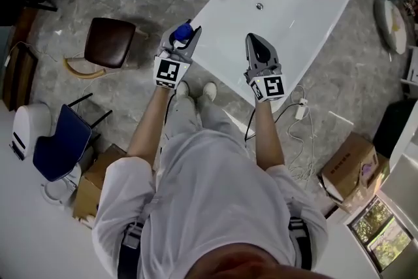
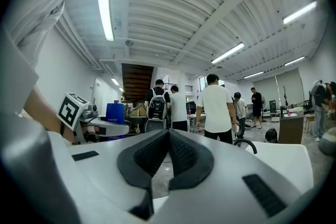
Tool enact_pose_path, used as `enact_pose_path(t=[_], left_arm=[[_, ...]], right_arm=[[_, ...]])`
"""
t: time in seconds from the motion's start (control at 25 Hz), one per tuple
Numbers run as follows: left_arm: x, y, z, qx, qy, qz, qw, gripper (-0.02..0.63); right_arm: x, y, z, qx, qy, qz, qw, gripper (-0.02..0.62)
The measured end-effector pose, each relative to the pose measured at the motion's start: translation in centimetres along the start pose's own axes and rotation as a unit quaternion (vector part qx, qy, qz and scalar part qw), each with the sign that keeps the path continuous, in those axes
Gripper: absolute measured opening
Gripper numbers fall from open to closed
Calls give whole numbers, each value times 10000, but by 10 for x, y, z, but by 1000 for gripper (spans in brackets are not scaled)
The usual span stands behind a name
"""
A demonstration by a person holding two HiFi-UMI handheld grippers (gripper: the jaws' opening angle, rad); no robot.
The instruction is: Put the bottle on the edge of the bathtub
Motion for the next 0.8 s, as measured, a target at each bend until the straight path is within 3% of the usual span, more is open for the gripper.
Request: enact_pose_path(t=[0.8], left_arm=[[60,-244,120,-104,-793,-224,9965,129]], right_arm=[[-34,-155,42,-214,-596,-106,9979,0]])
Point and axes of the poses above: the fingertips, and each gripper's own axes: z forward along the fingers, x to its left, y out of its top, the point moved 5 cm from there along -z, backward along the fingers, and after that the axes turned 13 degrees about -x, right-handed, at the moved point
